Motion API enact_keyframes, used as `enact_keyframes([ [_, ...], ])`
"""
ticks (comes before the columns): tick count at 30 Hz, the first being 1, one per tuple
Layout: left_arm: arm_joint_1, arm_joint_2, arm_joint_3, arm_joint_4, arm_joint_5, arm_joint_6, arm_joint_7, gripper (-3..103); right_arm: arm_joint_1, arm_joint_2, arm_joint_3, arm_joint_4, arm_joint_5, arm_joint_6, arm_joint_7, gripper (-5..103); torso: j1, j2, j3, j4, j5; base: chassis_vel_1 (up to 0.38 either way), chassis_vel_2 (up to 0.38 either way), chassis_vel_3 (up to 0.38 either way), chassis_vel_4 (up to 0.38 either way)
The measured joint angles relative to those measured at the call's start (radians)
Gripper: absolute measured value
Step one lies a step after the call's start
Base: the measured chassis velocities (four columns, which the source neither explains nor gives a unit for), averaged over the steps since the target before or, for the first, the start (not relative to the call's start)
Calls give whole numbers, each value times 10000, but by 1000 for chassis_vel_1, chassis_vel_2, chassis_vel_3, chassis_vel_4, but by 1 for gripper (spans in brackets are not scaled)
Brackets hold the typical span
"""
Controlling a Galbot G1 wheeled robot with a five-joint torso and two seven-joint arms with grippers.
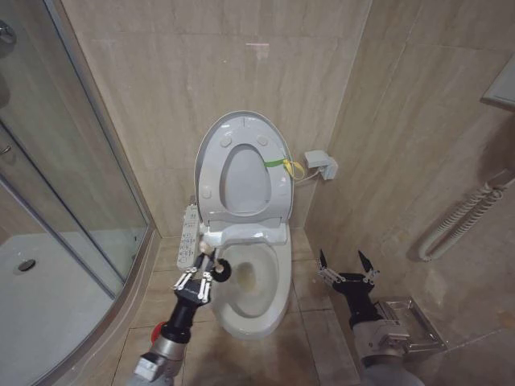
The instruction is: Open the toilet lid, clean the toilet bowl with a toilet brush, close the toilet lid, and flush.
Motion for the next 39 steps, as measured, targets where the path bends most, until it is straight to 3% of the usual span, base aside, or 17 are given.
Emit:
enact_keyframes([
  [15,739,-619,-1702,217,-1072,-65,-79,17,0,0,0,0,0,0,0,100,0,0,0,0,-1,0,0,0,0],
  [23,858,-759,-2761,1064,-1904,-520,-70,17,0,0,0,0,0,0,0,100,0,0,0,0,1,0,0,0,0],
  [30,873,-857,-2848,1927,-2038,-907,-55,17,0,0,0,0,0,0,0,100,0,0,0,1,1,0,0,0,0],
  [39,12,-875,-2666,3743,-1859,-1434,-254,17,0,0,0,0,0,0,1,100,1,0,0,-1,1,0,0,0,0],
])
